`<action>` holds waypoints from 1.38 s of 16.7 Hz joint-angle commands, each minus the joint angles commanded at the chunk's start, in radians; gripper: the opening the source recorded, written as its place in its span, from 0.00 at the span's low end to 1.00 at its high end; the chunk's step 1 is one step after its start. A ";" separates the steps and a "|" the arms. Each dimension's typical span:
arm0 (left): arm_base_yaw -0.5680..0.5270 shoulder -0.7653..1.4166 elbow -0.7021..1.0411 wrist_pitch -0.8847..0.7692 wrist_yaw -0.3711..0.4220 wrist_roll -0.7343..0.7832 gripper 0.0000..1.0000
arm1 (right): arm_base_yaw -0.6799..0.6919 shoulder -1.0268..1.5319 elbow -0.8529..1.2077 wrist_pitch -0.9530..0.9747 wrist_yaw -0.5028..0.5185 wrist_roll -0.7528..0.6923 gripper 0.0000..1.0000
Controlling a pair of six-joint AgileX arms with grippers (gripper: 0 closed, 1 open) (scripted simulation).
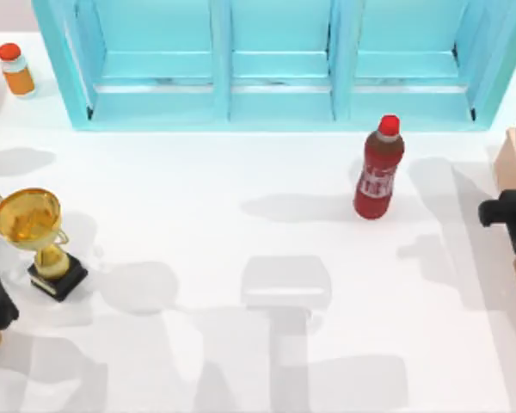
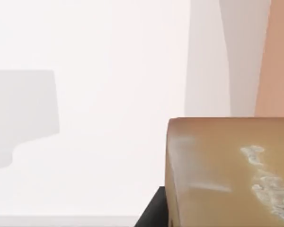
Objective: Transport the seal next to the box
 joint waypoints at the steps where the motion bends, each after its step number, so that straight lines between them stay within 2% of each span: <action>1: 0.000 0.000 0.000 0.000 0.000 0.000 1.00 | 0.000 0.001 -0.003 0.003 0.000 0.000 0.00; 9: 0.000 0.000 0.000 0.000 0.000 0.000 1.00 | 0.003 0.015 -0.224 0.243 -0.001 0.004 0.00; 14: 0.000 0.000 0.000 0.000 0.000 0.000 1.00 | 0.003 0.017 -0.242 0.260 -0.001 0.005 0.00; 23: 0.000 0.000 0.000 0.000 0.000 0.000 1.00 | 0.003 0.017 -0.242 0.260 -0.001 0.005 0.68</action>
